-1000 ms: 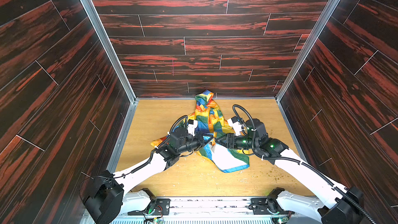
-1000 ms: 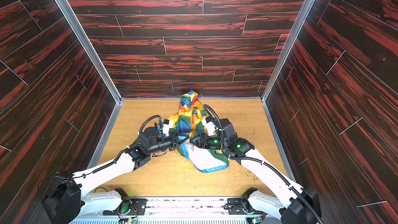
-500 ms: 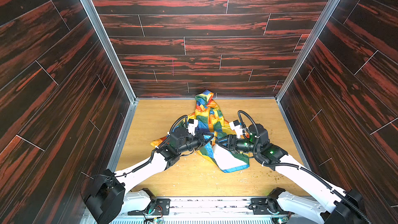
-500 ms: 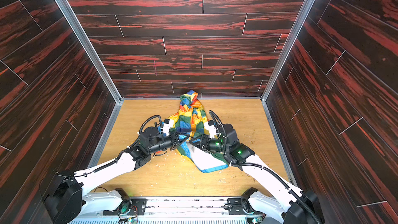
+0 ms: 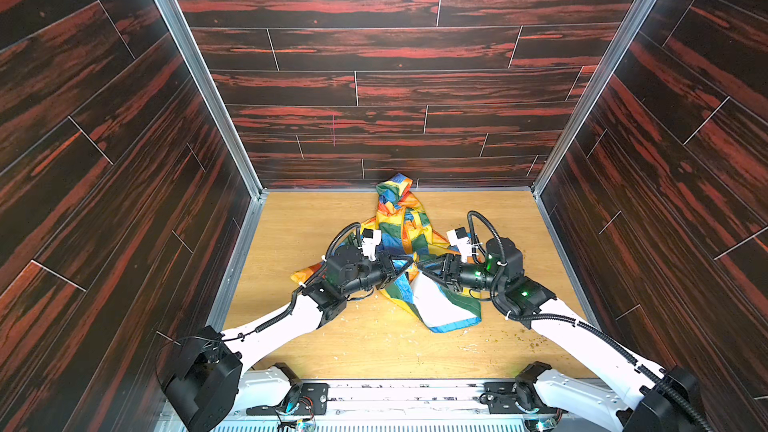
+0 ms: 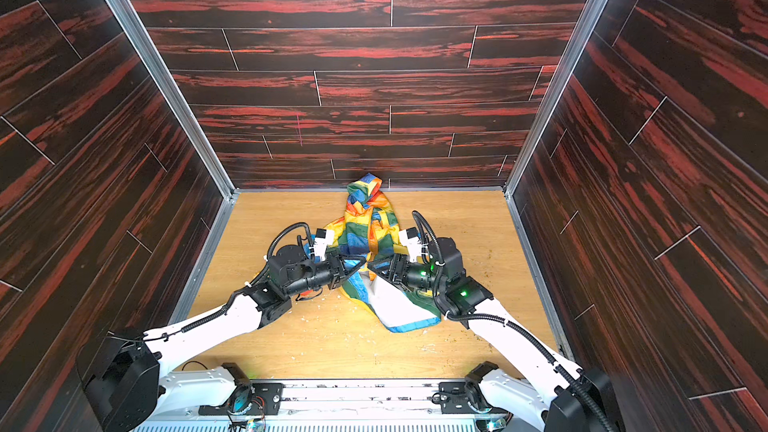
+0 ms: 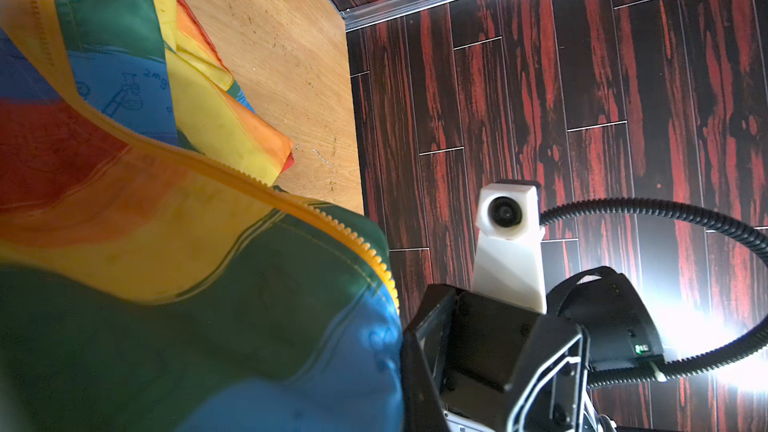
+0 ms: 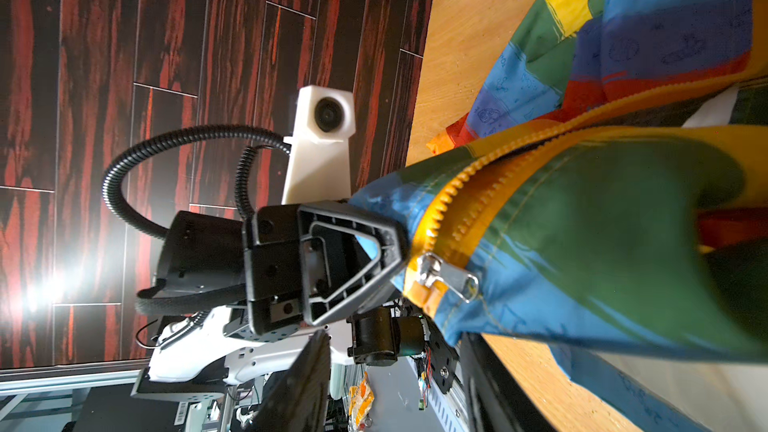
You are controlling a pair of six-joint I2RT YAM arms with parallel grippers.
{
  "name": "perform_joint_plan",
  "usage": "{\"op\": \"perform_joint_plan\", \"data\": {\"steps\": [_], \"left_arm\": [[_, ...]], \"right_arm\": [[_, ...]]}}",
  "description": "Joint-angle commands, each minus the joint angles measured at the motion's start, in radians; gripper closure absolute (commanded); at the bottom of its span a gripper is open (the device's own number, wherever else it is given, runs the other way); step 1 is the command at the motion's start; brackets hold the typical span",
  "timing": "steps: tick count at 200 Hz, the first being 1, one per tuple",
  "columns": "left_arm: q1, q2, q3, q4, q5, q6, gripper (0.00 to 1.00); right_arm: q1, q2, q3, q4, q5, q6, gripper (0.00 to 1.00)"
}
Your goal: Zip up the jacket
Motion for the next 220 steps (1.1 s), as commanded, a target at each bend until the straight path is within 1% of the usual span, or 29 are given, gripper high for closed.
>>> {"op": "perform_joint_plan", "data": {"steps": [1, 73, 96, 165, 220], "left_arm": [[0.004, -0.009, -0.008, 0.032, 0.009, -0.007, 1.00], [0.004, 0.003, -0.003, 0.033, 0.005, -0.005, 1.00], [0.004, 0.005, -0.002, 0.033, 0.007, -0.007, 1.00], [0.004, -0.008, -0.005, 0.027, 0.016, -0.012, 1.00], [0.004, -0.005, -0.004, 0.038, 0.022, -0.017, 1.00]], "right_arm": [[-0.011, -0.024, -0.015, 0.034, -0.018, 0.020, 0.47], [-0.011, -0.091, 0.013, -0.064, -0.048, 0.009, 0.47], [-0.011, -0.087, 0.030, -0.098, -0.040, -0.014, 0.44], [-0.022, 0.029, 0.031, 0.044, -0.053, 0.012, 0.44], [-0.040, 0.039, 0.019, 0.055, -0.050, 0.013, 0.44]]}}
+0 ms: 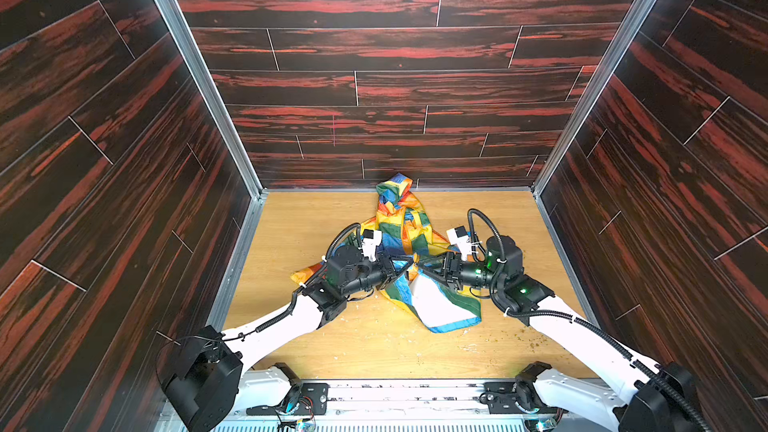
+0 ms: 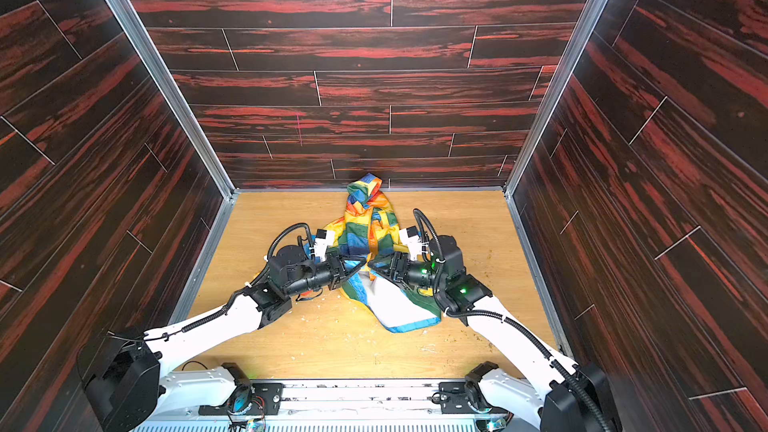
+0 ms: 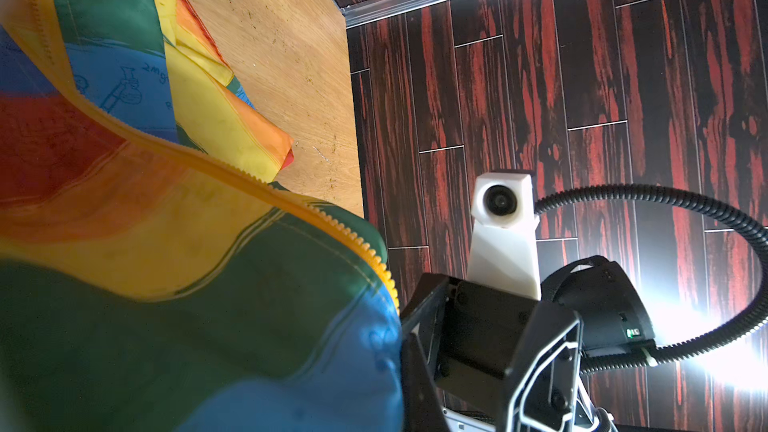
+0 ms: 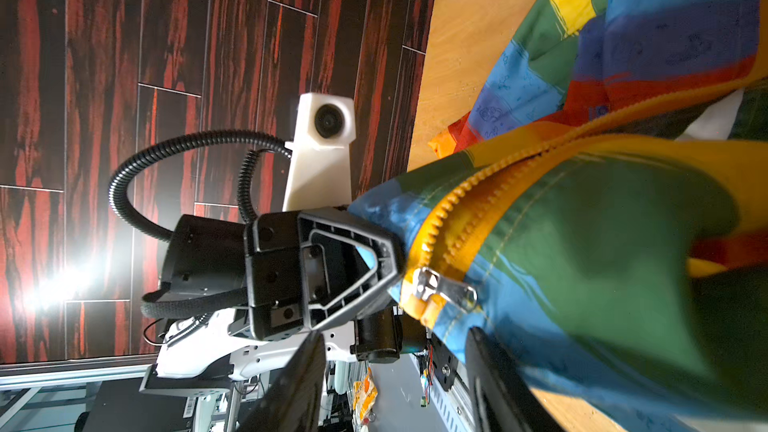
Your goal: Zip up the jacket
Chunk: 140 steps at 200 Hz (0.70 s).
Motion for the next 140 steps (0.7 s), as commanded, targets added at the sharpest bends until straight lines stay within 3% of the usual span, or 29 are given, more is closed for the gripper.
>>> {"op": "perform_joint_plan", "data": {"steps": [1, 140], "left_arm": [[0.004, -0.006, -0.003, 0.036, 0.018, -0.011, 1.00], [0.004, 0.007, -0.003, 0.107, 0.027, -0.055, 1.00]], "right_arm": [[-0.012, 0.013, 0.017, 0.033, -0.010, 0.014, 0.44], [-0.020, 0.062, -0.036, 0.154, -0.045, 0.068, 0.44]]}}
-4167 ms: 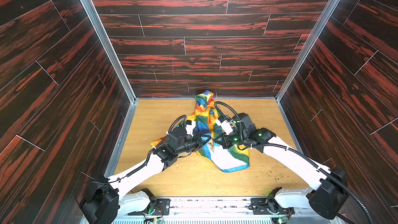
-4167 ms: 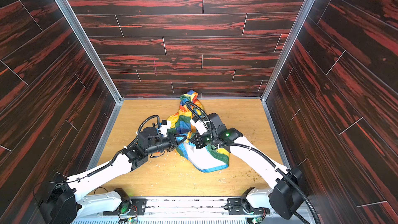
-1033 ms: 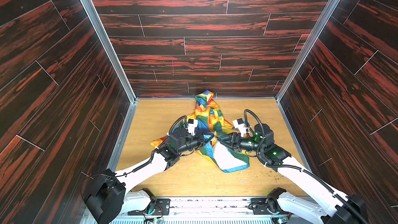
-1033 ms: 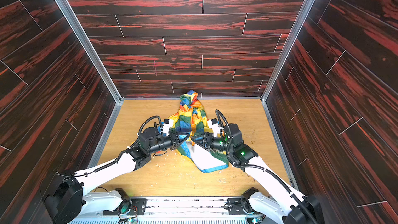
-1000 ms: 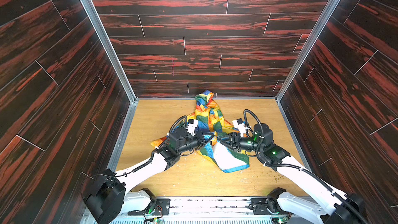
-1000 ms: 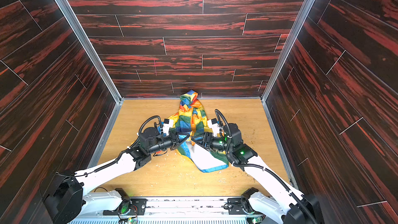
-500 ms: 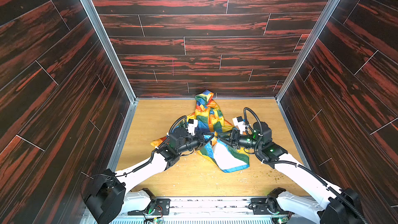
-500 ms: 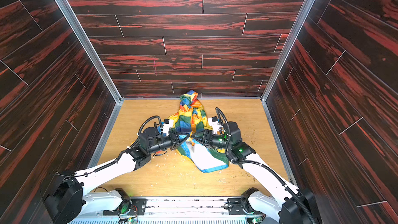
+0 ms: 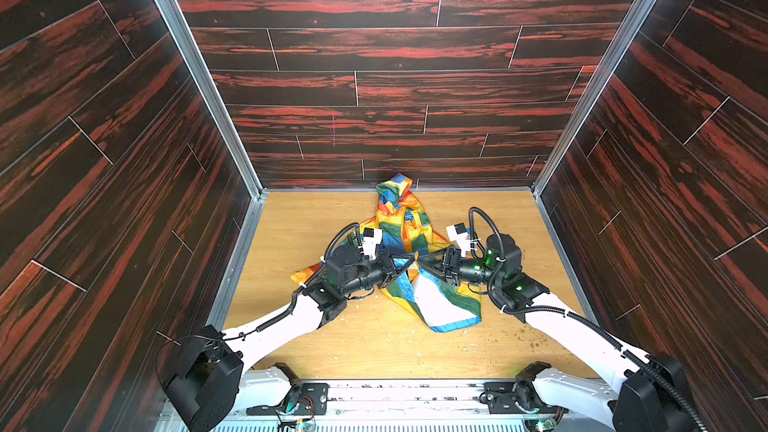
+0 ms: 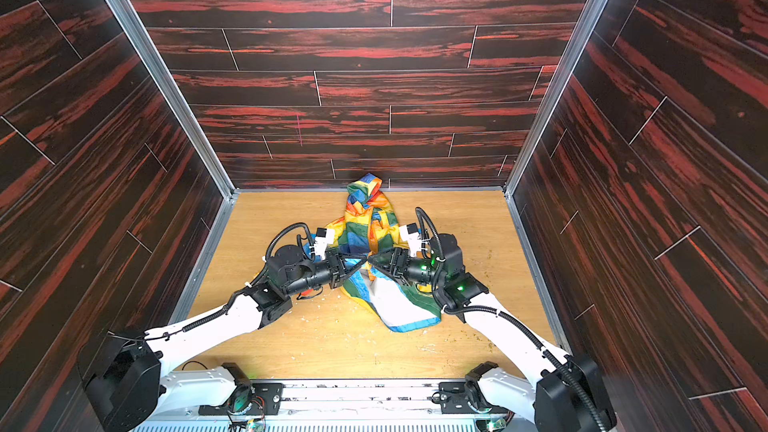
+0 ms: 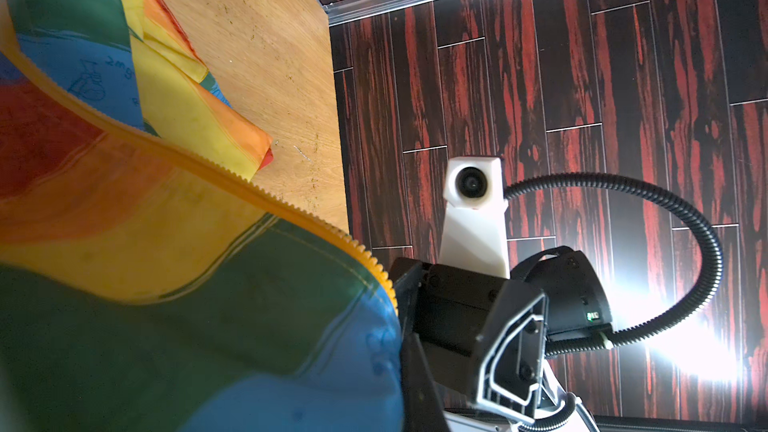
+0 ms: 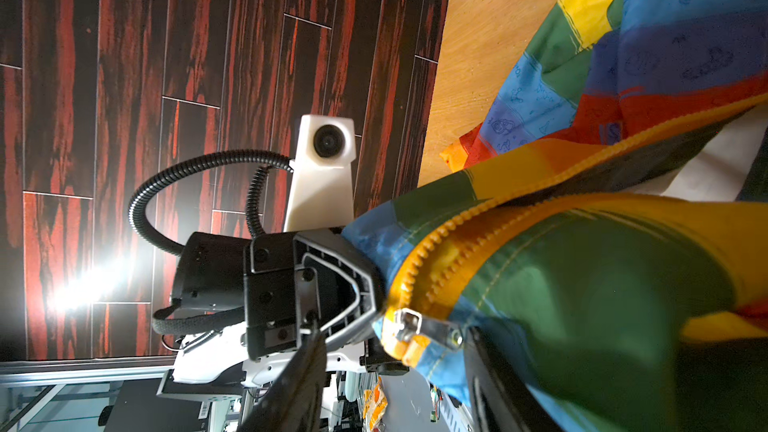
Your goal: Zip up the jacket
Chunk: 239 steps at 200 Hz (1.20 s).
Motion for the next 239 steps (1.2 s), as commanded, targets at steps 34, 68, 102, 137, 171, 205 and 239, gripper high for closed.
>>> {"op": "perform_joint_plan", "data": {"steps": [34, 68, 102, 137, 171, 205, 239], "left_arm": [[0.004, 0.002, -0.001, 0.051, 0.010, -0.014, 1.00], [0.004, 0.007, -0.002, 0.056, 0.015, -0.017, 1.00], [0.004, 0.006, -0.003, 0.056, 0.017, -0.020, 1.00], [0.004, 0.006, -0.007, 0.056, 0.016, -0.020, 1.00], [0.004, 0.006, -0.010, 0.056, 0.015, -0.020, 1.00], [0.004, 0.009, -0.009, 0.056, 0.015, -0.020, 1.00], [0.005, 0.008, -0.007, 0.056, 0.015, -0.022, 1.00]], "right_arm": [[-0.003, 0.010, -0.024, 0.057, -0.019, 0.026, 0.44], [-0.003, 0.024, -0.037, 0.140, -0.039, 0.065, 0.46], [-0.005, 0.025, -0.045, 0.197, -0.049, 0.088, 0.49], [-0.006, 0.014, -0.053, 0.227, -0.050, 0.107, 0.53], [-0.009, -0.006, -0.057, 0.211, -0.047, 0.101, 0.58], [-0.013, -0.007, -0.056, 0.188, -0.049, 0.092, 0.62], [-0.014, 0.004, -0.057, 0.188, -0.053, 0.087, 0.69]]}}
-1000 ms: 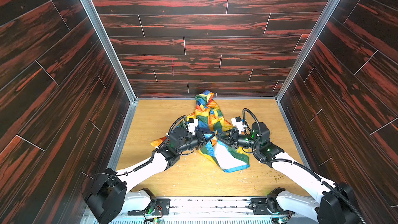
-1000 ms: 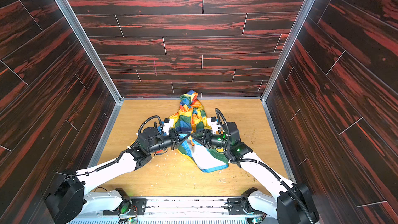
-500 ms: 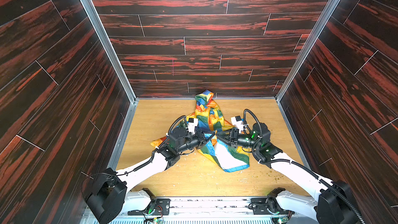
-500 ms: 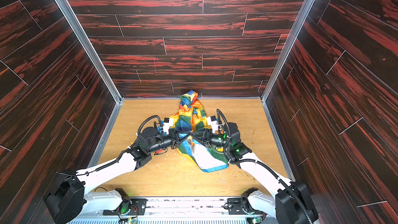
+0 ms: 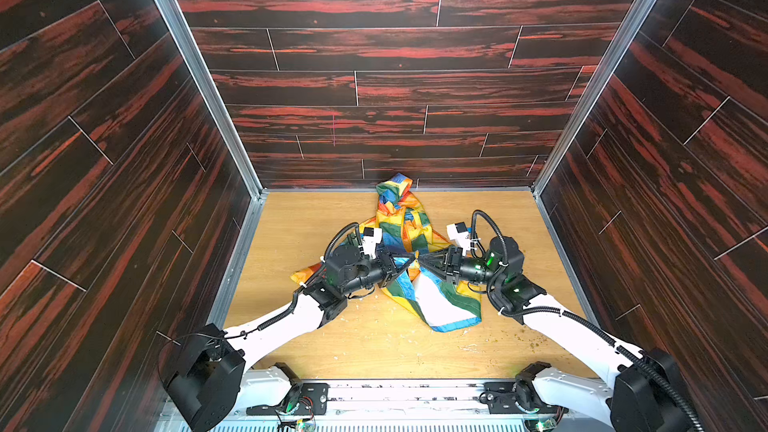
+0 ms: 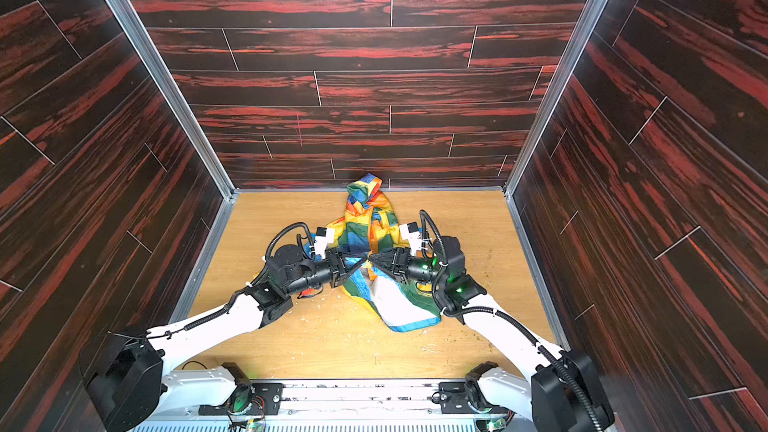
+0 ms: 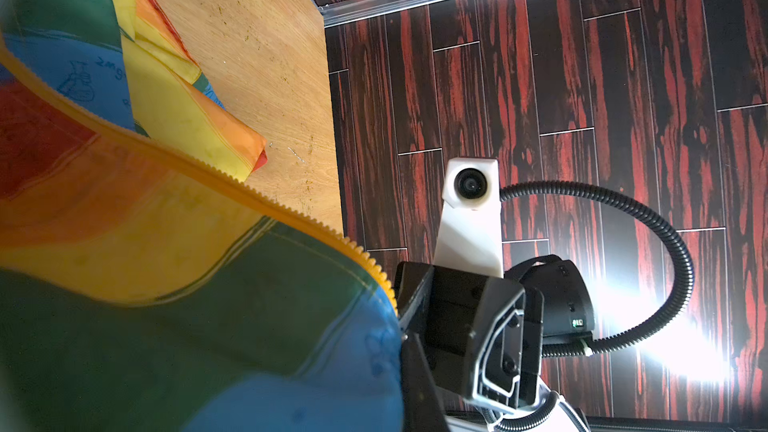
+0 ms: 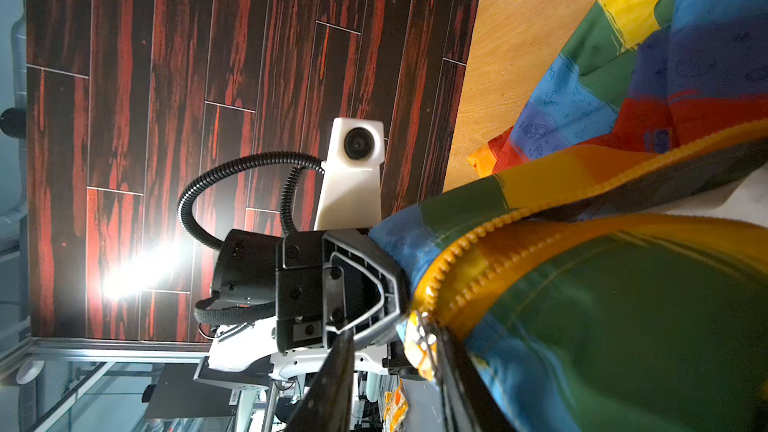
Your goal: Zip up the jacket
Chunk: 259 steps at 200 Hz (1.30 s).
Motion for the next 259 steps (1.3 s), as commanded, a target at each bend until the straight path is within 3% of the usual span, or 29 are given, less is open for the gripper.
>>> {"op": "perform_joint_plan", "data": {"steps": [1, 187, 259], "left_arm": [[0.002, 0.002, -0.007, 0.034, 0.013, -0.006, 1.00], [0.002, -0.001, -0.008, 0.027, 0.030, -0.010, 1.00], [0.002, -0.008, -0.003, -0.013, 0.062, -0.006, 1.00]], "right_arm": [[-0.003, -0.010, -0.012, 0.009, -0.012, -0.007, 0.69], [-0.031, -0.010, 0.014, -0.109, -0.008, -0.089, 1.00], [-0.045, 0.001, 0.085, -0.232, 0.024, -0.195, 1.00]]}}
